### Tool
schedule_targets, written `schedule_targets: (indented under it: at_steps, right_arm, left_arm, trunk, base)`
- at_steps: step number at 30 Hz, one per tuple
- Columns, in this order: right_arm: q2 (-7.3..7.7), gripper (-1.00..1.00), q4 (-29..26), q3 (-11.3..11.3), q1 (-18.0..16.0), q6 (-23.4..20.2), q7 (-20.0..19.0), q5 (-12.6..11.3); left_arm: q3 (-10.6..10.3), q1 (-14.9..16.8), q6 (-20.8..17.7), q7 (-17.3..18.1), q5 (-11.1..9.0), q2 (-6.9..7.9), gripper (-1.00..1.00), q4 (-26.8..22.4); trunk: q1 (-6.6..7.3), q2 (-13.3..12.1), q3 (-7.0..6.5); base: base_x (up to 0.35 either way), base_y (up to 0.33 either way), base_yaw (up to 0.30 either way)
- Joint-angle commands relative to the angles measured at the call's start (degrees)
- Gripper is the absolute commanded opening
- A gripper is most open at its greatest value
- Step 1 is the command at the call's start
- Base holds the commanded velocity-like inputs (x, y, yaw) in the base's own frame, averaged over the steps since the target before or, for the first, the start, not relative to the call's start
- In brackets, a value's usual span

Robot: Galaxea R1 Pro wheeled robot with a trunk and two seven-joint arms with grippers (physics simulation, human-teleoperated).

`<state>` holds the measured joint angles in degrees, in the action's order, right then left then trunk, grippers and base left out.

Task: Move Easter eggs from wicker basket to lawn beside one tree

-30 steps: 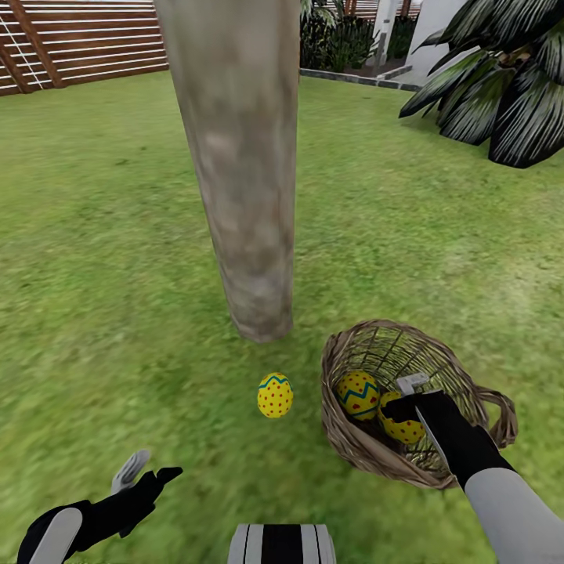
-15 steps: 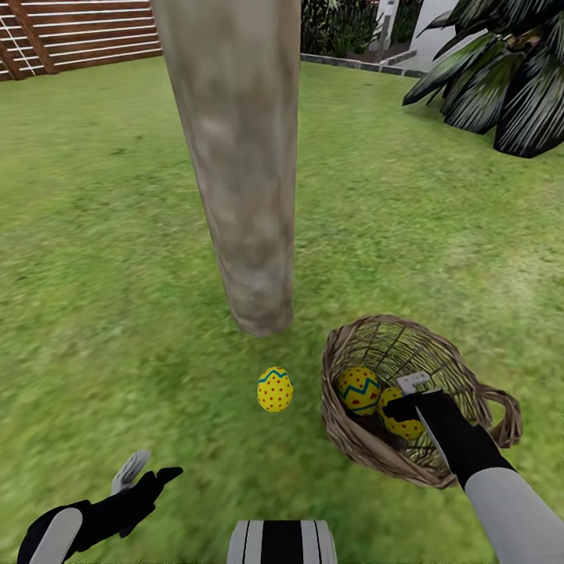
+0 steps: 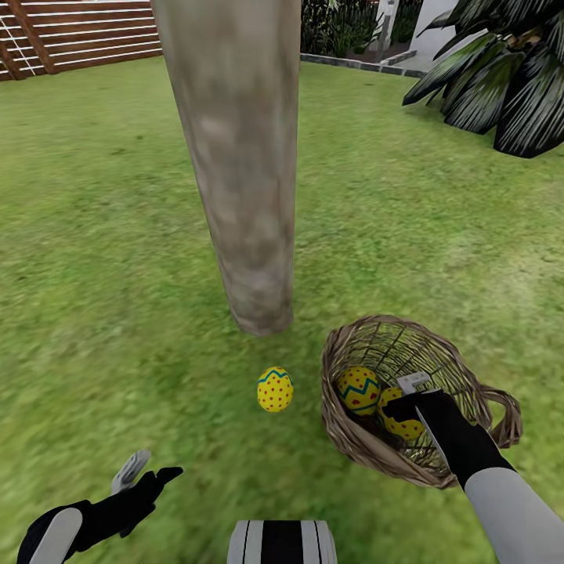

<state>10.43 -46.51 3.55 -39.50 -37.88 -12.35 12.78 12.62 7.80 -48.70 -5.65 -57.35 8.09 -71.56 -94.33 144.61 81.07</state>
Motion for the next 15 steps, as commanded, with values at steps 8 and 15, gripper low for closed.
schedule_targets:
  at_steps: [8, 15]
  right_arm:
    - [0.02, -1.00, 0.19, 0.14, 0.03, -0.72, -0.57, -0.83]
    - [0.04, -1.00, 0.19, 0.06, 0.03, -0.74, -0.57, -0.83]
  left_arm:
    - [0.04, 0.03, -0.23, -0.43, -0.68, -0.01, 1.00, -0.07]
    - [-0.26, 0.03, -0.11, -0.42, -0.31, 0.07, 1.00, 1.72]
  trunk:
    - [0.00, 0.01, 0.05]
    - [0.00, 0.01, 0.05]
  base:
    - [0.000, 0.000, 0.000]
    - [0.000, 0.000, 0.000]
